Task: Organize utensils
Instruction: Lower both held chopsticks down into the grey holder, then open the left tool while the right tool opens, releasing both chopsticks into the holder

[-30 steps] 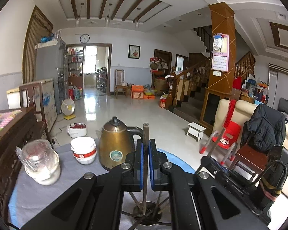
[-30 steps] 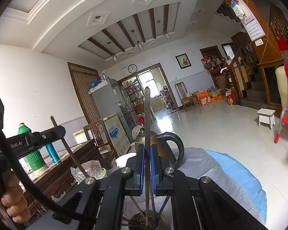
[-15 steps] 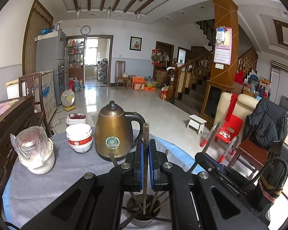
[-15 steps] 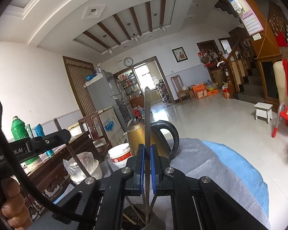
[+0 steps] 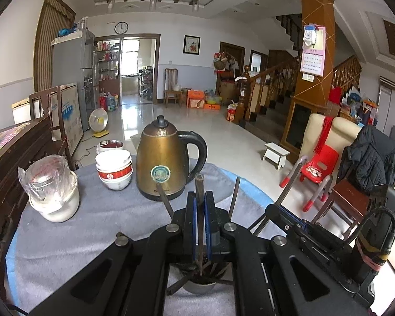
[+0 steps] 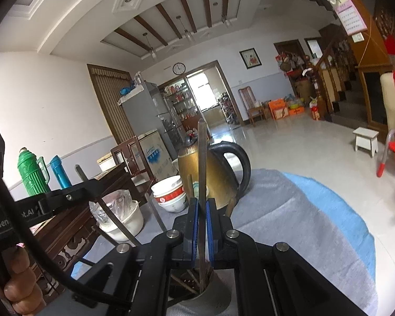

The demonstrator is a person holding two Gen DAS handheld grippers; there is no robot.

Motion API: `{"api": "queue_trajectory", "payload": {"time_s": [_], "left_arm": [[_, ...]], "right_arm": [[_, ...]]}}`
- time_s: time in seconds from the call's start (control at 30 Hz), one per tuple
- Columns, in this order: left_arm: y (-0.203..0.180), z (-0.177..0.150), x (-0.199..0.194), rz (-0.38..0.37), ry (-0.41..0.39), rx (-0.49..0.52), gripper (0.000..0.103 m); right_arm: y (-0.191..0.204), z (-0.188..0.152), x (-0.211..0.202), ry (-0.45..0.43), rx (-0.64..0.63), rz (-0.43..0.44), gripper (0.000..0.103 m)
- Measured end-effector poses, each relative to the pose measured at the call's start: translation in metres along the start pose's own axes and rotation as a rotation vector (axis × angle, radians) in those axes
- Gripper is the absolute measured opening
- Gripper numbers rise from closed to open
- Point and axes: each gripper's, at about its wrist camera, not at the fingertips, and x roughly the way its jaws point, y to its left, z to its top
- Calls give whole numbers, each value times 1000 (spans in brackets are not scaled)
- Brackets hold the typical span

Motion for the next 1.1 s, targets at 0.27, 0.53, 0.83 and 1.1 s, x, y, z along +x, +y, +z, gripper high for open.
{"api": "queue_trajectory", "payload": {"time_s": [0.27,0.53,0.83,1.1], "left_arm": [[0,-7,2,22,32,-9,6],[3,-13,3,44,71,-22,8],[3,-20,-1,73,95,-12,10],[5,-25,-2,107,120,5,11]], "right_arm": [[-3,-5,-1,27,22,14,6],[1,-7,-4,46,22,36,7],[5,-9,-4,67,25,59,8],[9,-11,-6,95,41,84,10]]}}
